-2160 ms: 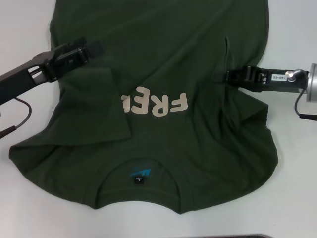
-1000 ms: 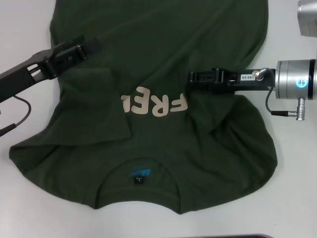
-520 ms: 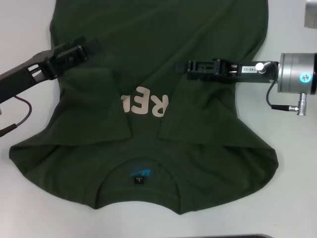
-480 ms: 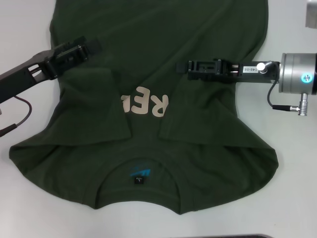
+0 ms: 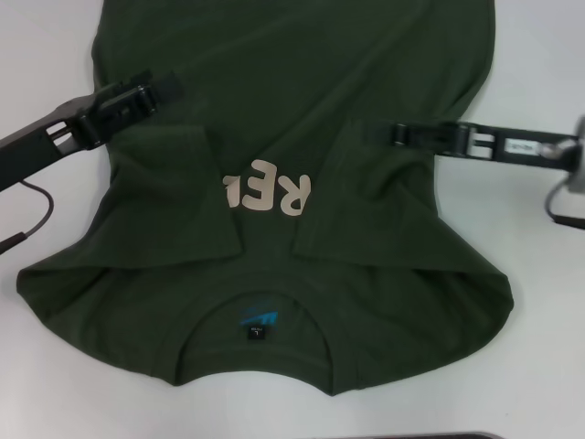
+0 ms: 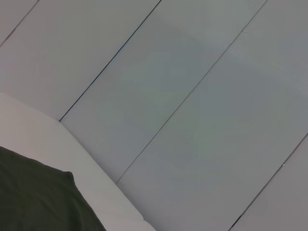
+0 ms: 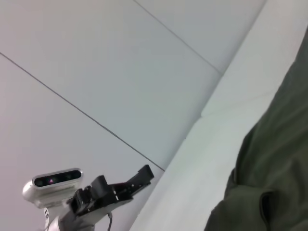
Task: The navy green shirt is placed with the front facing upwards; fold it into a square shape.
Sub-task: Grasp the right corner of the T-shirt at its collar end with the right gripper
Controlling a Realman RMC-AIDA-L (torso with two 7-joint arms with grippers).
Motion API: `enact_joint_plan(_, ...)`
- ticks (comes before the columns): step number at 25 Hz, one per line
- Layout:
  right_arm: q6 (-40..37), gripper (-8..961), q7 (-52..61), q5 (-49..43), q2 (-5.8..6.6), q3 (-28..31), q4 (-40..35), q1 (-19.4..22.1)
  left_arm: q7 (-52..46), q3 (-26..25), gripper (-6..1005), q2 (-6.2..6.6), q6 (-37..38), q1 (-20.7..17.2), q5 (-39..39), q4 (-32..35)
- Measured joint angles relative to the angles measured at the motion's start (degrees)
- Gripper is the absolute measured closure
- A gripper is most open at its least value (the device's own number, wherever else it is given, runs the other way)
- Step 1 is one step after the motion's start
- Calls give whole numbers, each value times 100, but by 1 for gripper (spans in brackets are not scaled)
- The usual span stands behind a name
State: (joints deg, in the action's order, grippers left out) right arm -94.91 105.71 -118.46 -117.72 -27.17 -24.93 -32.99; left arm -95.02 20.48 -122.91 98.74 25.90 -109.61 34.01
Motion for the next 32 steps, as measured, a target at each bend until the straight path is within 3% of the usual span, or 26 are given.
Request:
enact_joint_plan(8,-671,119,123,19,293,-21,-83,845,-30,-2,138,1,194,-87,32,24)
enact_joint_plan(15,-1046,121,422,-105,658,11,-127,1634,-32,-10,140,-3,197,-74,35,6)
enact_joint_plan(18,-1020,122,700,-423,754,48,-316,1894,-35,-6,140,-5,187,-59,37,3)
enact_joint_plan(32,-683,127,1292,-1132,781,185,-467,1872,-22,-6,141,-5,137,-54,44,-9)
